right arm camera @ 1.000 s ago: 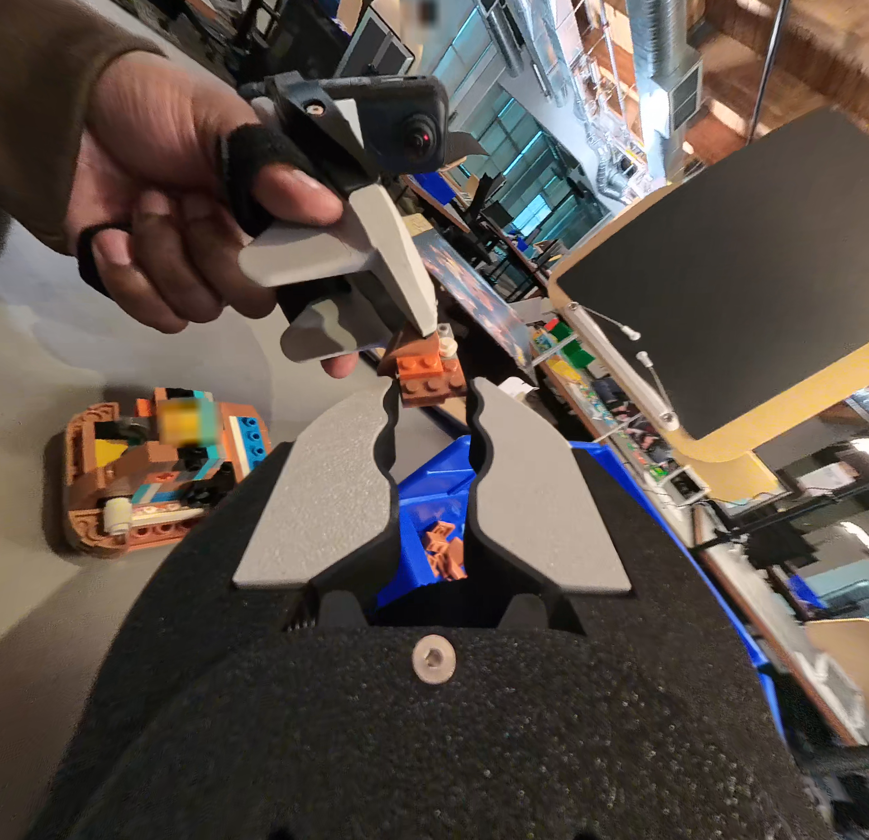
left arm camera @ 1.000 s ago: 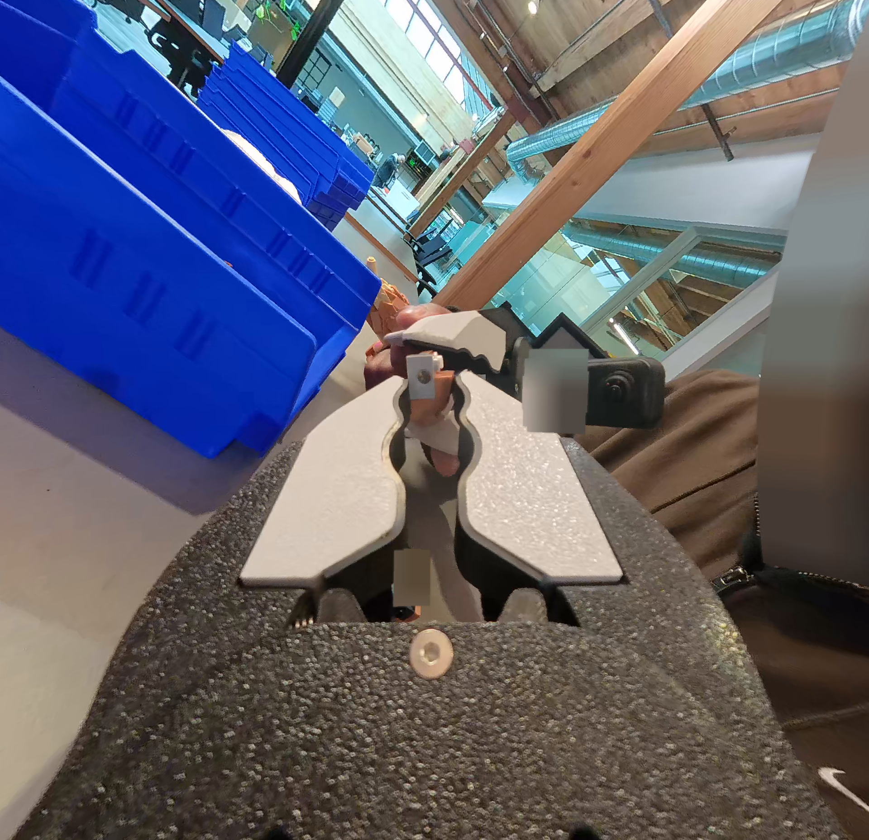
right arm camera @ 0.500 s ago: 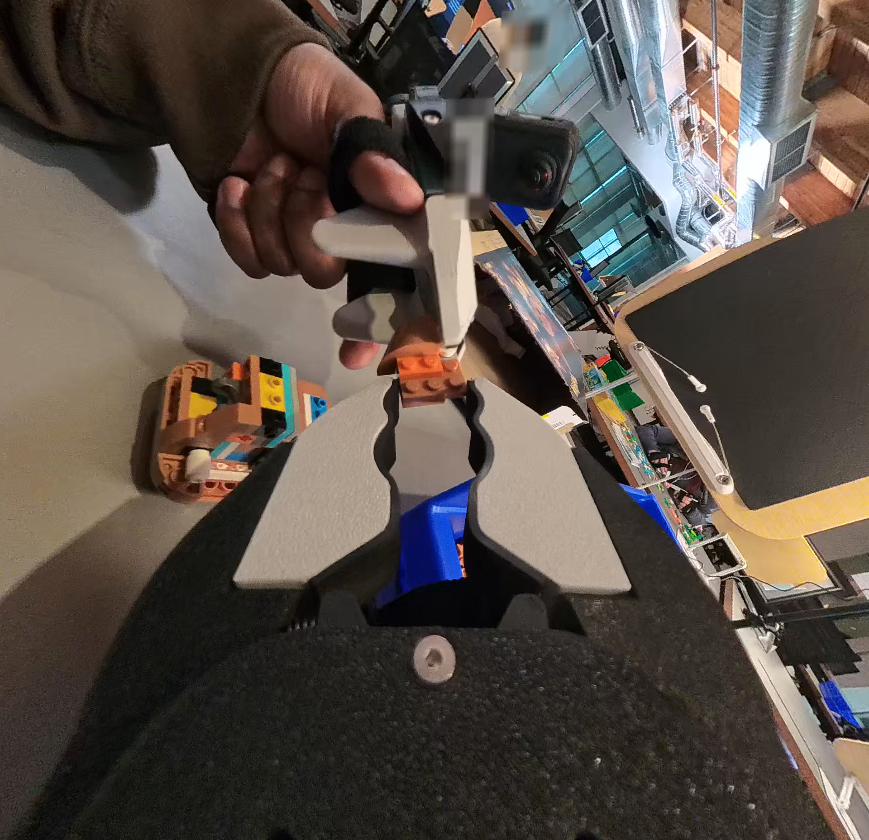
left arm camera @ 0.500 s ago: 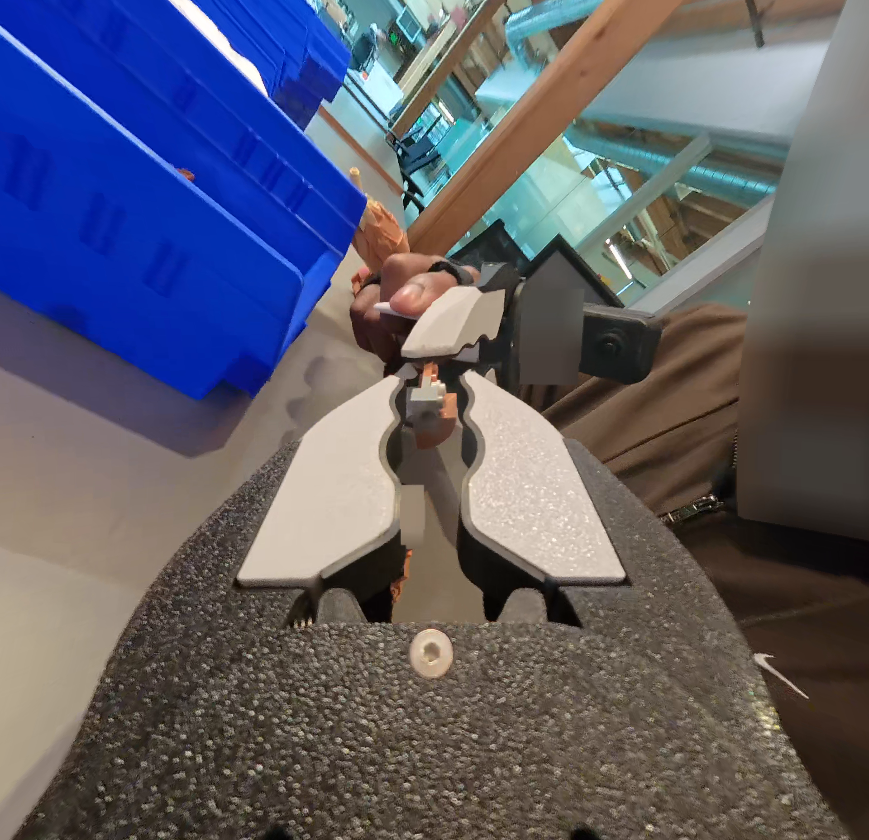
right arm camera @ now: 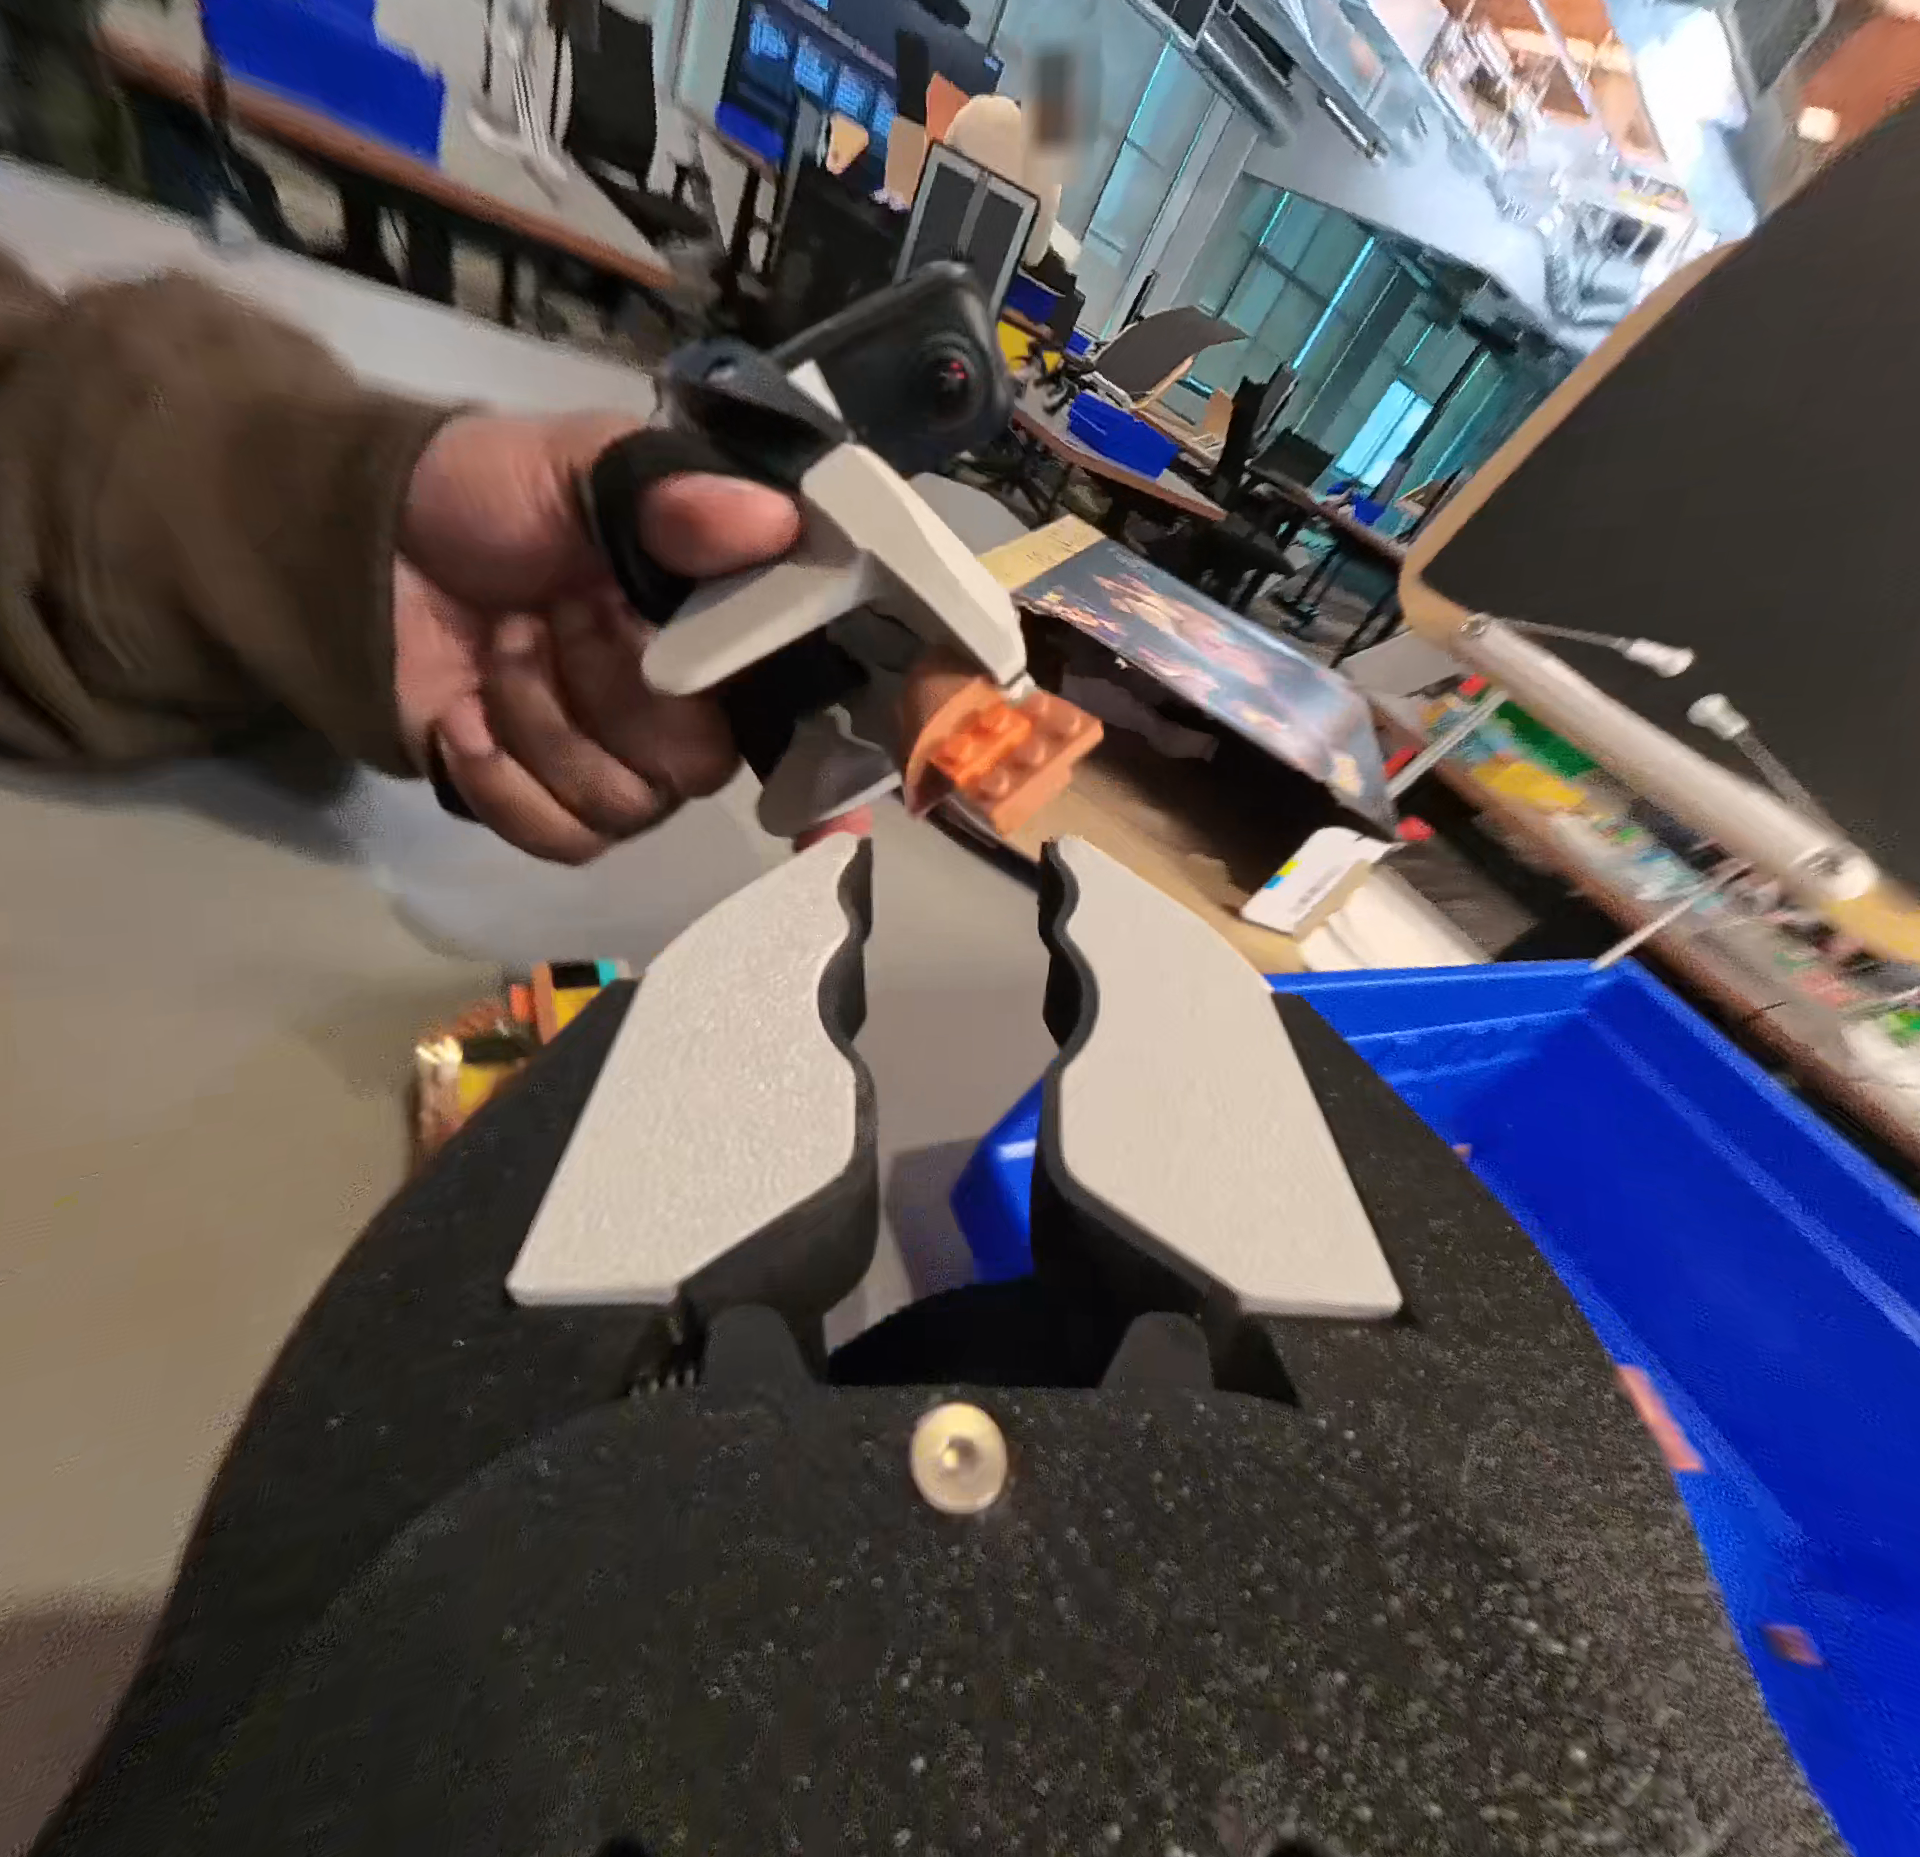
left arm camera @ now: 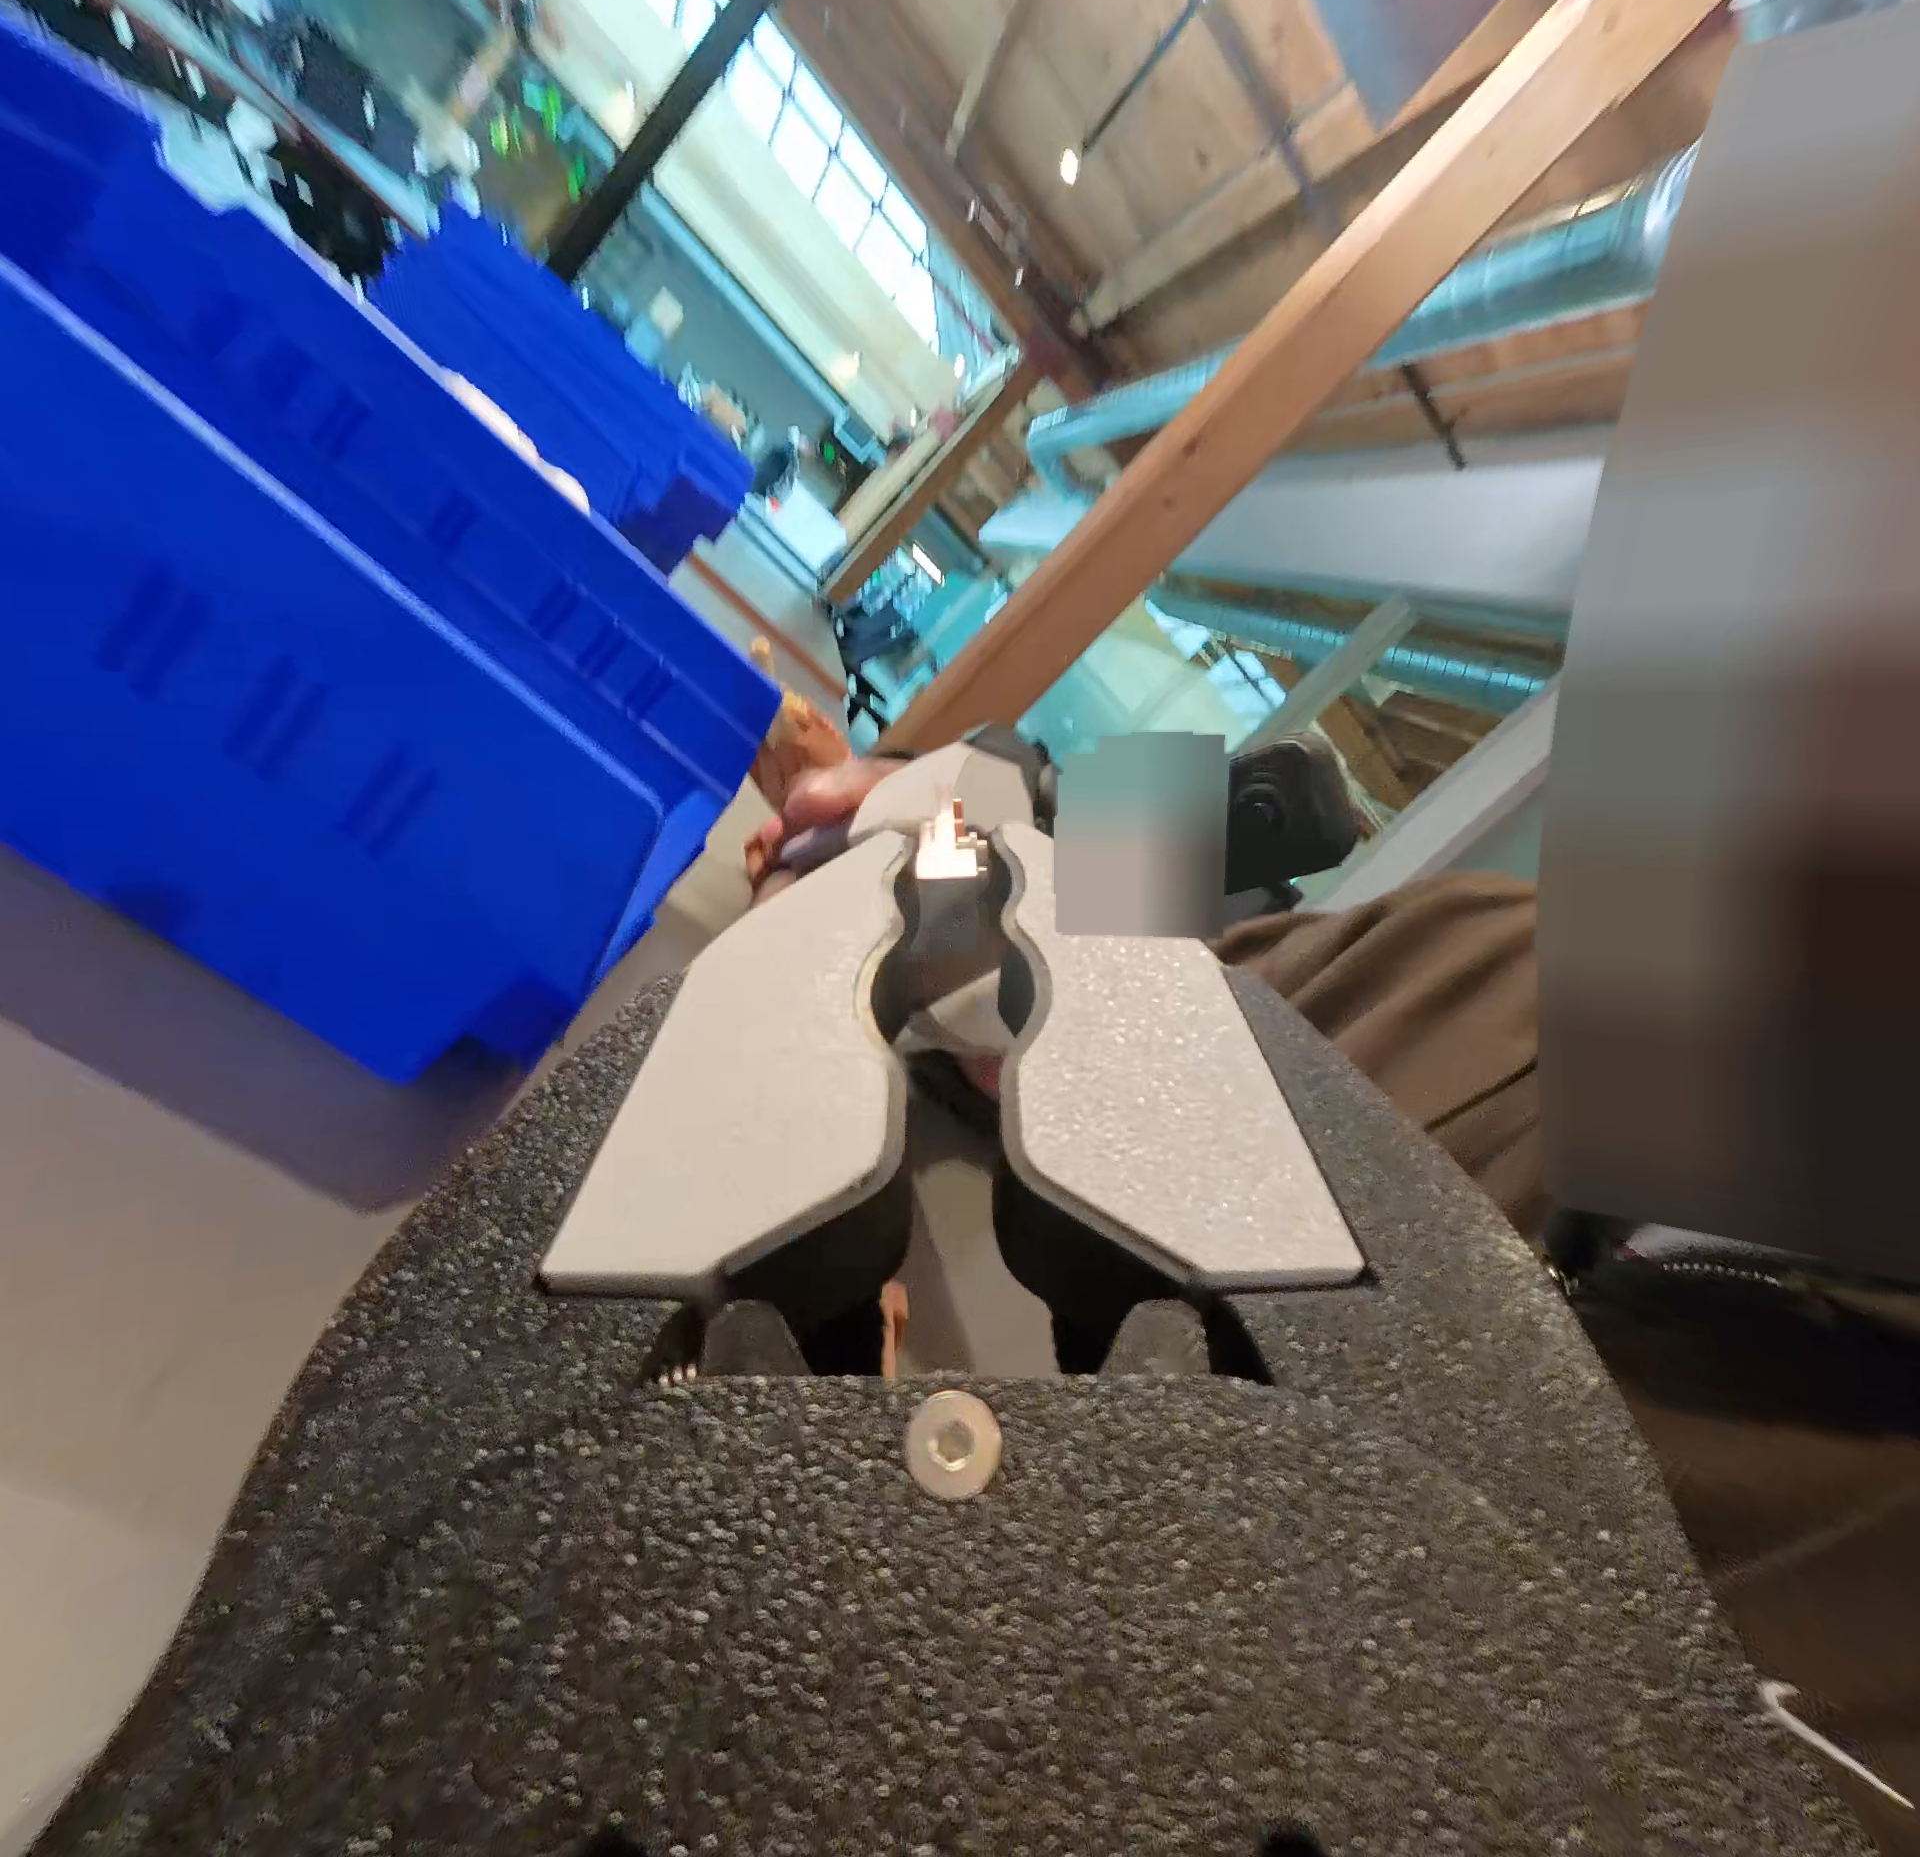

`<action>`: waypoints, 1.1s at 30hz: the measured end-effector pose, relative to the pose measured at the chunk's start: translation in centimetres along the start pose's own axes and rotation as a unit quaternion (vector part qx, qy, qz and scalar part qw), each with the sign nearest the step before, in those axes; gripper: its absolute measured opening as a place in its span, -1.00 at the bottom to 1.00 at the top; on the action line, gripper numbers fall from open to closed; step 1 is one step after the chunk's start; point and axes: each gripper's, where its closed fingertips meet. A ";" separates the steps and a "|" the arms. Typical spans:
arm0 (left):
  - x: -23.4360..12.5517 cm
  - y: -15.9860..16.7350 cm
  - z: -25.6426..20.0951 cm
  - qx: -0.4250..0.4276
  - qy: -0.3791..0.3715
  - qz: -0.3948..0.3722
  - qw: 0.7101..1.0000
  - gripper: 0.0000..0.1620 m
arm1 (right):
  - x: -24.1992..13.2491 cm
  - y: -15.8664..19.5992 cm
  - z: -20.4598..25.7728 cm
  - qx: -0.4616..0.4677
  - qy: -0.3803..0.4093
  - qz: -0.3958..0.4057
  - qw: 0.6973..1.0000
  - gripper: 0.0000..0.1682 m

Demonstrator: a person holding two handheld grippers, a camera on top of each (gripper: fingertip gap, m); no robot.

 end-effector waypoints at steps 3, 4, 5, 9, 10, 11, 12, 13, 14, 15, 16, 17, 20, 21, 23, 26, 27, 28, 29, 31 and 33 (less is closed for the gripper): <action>0.2 -1.4 -1.0 0.043 0.003 -0.047 0.998 -0.85 | 0.1 -1.0 0.4 0.114 -0.030 -0.020 0.993 -0.64; 0.3 -1.6 -1.4 0.057 0.006 -0.058 0.997 -0.85 | 0.1 -1.3 0.6 0.154 -0.041 -0.028 0.987 -0.64; 0.4 -1.8 -1.7 0.069 0.008 -0.067 0.995 -0.85 | 0.1 -1.7 0.7 0.191 -0.051 -0.037 0.980 -0.64; 0.6 -1.9 -1.7 0.107 -0.006 -0.096 0.990 -0.85 | -0.1 -3.0 0.9 0.309 -0.087 -0.074 0.944 -0.72; 0.7 -1.8 -1.8 0.106 -0.003 -0.099 0.989 -0.85 | -0.2 -3.1 0.8 0.331 -0.090 -0.079 0.936 -0.76; 0.7 -1.8 -1.8 0.102 -0.001 -0.101 0.990 -0.85 | -0.2 -3.0 0.6 0.350 -0.092 -0.082 0.928 -0.80; 0.7 -1.8 -1.8 0.103 -0.002 -0.102 0.989 -0.85 | -0.1 -2.9 0.5 0.367 -0.093 -0.084 0.922 -0.84; 0.8 -1.7 -1.7 0.110 -0.007 -0.100 0.989 -0.85 | -0.1 -2.8 0.4 0.379 -0.096 -0.084 0.917 -0.84; 0.8 -1.6 -1.6 0.120 -0.015 -0.097 0.988 -0.85 | -0.1 -2.7 0.4 0.387 -0.101 -0.082 0.913 -0.85; 0.8 -1.6 -1.5 0.128 -0.020 -0.094 0.987 -0.85 | 0.0 -2.6 0.5 0.392 -0.104 -0.080 0.910 -0.85; 0.9 -1.5 -1.5 0.134 -0.022 -0.091 0.987 -0.85 | 0.0 -2.5 0.6 0.395 -0.109 -0.077 0.909 -0.84; 0.9 -1.4 -1.6 0.137 -0.020 -0.089 0.986 -0.85 | 0.1 -2.5 0.7 0.395 -0.113 -0.074 0.909 -0.83; 1.0 -1.3 -1.7 0.143 -0.018 -0.090 0.985 -0.85 | 0.1 -2.5 1.0 0.397 -0.121 -0.072 0.907 -0.81; 1.0 -1.3 -1.7 0.145 -0.018 -0.090 0.985 -0.85 | 0.2 -2.4 0.9 0.399 -0.121 -0.071 0.906 -0.82; 1.0 -1.2 -1.6 0.154 -0.023 -0.086 0.984 -0.85 | 0.2 -2.3 0.8 0.409 -0.123 -0.070 0.902 -0.84; 1.1 -1.1 -1.3 0.186 -0.047 -0.069 0.979 -0.85 | 0.3 -2.1 0.8 0.432 -0.131 -0.068 0.890 -0.84; 1.1 -1.0 -1.2 0.201 -0.059 -0.059 0.976 -0.84 | 0.3 -2.0 0.8 0.440 -0.134 -0.065 0.886 -0.84; 1.1 -0.9 -1.0 0.222 -0.073 -0.048 0.971 -0.84 | 0.4 -1.8 0.8 0.449 -0.138 -0.062 0.880 -0.84; 1.1 -0.9 -0.8 0.245 -0.088 -0.038 0.965 -0.84 | 0.4 -1.6 0.7 0.461 -0.142 -0.059 0.874 -0.84; 1.1 -0.8 -0.4 0.291 -0.124 -0.020 0.949 -0.85 | 0.5 -1.3 0.7 0.485 -0.150 -0.052 0.860 -0.85; 0.8 -0.8 0.3 0.346 -0.172 0.003 0.922 -0.85 | 0.6 -0.8 0.8 0.508 -0.158 -0.041 0.846 -0.87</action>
Point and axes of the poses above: each gripper's, where its closed fingertips meet, x out along the fingers, y out of its underside, z = x × y across the jaws, and after that the axes turned 12 degrees about x, right-handed
